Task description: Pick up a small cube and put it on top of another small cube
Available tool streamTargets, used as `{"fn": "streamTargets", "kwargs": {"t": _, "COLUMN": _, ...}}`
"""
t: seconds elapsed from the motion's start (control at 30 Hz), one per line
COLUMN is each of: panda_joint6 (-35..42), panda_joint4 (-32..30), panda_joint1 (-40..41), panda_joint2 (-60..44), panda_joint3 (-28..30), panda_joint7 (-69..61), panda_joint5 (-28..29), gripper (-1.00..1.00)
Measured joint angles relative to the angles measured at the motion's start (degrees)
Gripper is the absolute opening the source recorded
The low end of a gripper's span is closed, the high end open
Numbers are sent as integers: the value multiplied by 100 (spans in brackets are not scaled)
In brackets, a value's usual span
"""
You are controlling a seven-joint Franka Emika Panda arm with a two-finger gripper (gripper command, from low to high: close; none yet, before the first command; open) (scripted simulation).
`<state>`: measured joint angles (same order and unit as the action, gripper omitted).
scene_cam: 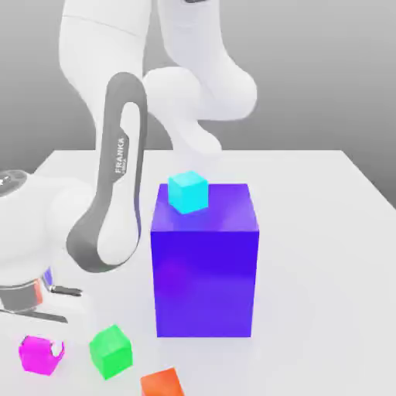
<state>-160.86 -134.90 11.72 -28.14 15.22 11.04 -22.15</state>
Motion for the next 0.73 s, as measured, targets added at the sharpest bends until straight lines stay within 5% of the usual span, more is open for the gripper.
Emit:
{"fn": "streamTargets", "kwargs": {"t": 0.2, "panda_joint6": 668, "panda_joint4": -274, "panda_joint1": -442, "panda_joint2": 967, "panda_joint3": 528, "panda_joint7": 474, "panda_joint5": 723, "gripper": -100}}
{"fn": "streamTargets", "kwargs": {"t": 0.43, "panda_joint6": 1007, "panda_joint4": -1057, "panda_joint1": -1106, "panda_joint2": 2236, "panda_joint3": 272, "panda_joint7": 167, "panda_joint5": 1815, "gripper": -100}}
{"fn": "streamTargets", "kwargs": {"t": 0.6, "panda_joint6": 280, "panda_joint4": -1092, "panda_joint1": -984, "panda_joint2": 1527, "panda_joint3": -66, "panda_joint7": -313, "panda_joint5": 1335, "gripper": -100}}
{"fn": "streamTargets", "kwargs": {"t": 0.63, "panda_joint6": 165, "panda_joint4": -1085, "panda_joint1": -952, "panda_joint2": 1396, "panda_joint3": -117, "panda_joint7": -382, "panda_joint5": 1240, "gripper": 100}}
{"fn": "streamTargets", "kwargs": {"t": 0.73, "panda_joint6": 165, "panda_joint4": -1085, "panda_joint1": -952, "panda_joint2": 1396, "panda_joint3": -117, "panda_joint7": -382, "panda_joint5": 1240, "gripper": 100}}
